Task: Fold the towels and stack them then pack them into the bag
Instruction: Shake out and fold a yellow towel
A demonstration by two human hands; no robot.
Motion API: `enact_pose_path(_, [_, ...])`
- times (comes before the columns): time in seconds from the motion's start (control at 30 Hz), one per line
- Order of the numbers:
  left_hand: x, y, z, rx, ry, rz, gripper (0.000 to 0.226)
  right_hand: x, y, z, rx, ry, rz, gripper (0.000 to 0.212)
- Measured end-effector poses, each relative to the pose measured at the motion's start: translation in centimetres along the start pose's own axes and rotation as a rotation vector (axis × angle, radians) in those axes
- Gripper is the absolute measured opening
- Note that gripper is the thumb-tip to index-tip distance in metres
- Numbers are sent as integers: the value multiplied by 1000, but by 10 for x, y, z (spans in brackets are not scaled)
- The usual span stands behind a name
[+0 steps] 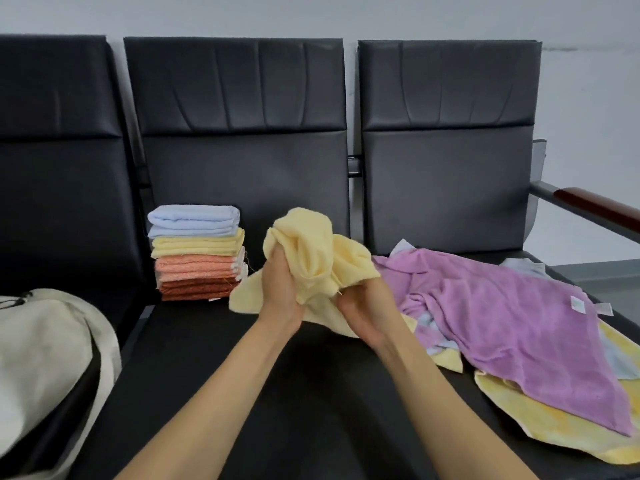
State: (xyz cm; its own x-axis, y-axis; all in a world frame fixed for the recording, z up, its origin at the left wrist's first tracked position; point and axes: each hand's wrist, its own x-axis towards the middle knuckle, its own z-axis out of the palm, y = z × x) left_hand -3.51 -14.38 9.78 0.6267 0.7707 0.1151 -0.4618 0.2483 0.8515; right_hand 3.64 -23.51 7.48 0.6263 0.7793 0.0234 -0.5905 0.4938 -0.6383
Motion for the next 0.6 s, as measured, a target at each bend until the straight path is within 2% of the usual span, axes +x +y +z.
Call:
enact_pose_path(0.1, [-8, 23, -20, 111, 114, 141, 23, 9, 27, 16, 82, -112, 124, 36])
enact_pose_path(0.17, [-12, 32, -29, 225, 137, 168, 23, 13, 37, 21, 119, -111, 171, 38])
enact_pose_path(0.23, [-8, 29, -37, 366, 106, 73, 22, 18, 45, 17, 100, -35, 207, 41])
enact_pose_path(0.27, [-5, 25, -41, 452, 73, -44, 21, 20, 47, 13, 51, 25, 225, 40])
enact_pose_path(0.33, [-3, 17, -54, 610, -95, -271, 29, 25, 46, 2, -171, 233, 246, 30])
enact_pose_path(0.4, [-5, 8, -70, 678, -327, -367, 38, 29, 43, -14, -392, 519, 264, 19])
enact_pose_path(0.47, [-11, 1, -85, 732, -432, -443, 52, 32, 38, -28, -558, 695, 223, 12])
enact_pose_path(0.53, [-11, -9, -102, 804, -432, -479, 57, 33, 37, -38, -816, 659, 136, 11])
enact_pose_path(0.6, [-10, -16, -118, 933, -371, -456, 51, 31, 42, -41, -1018, 474, 135, 9])
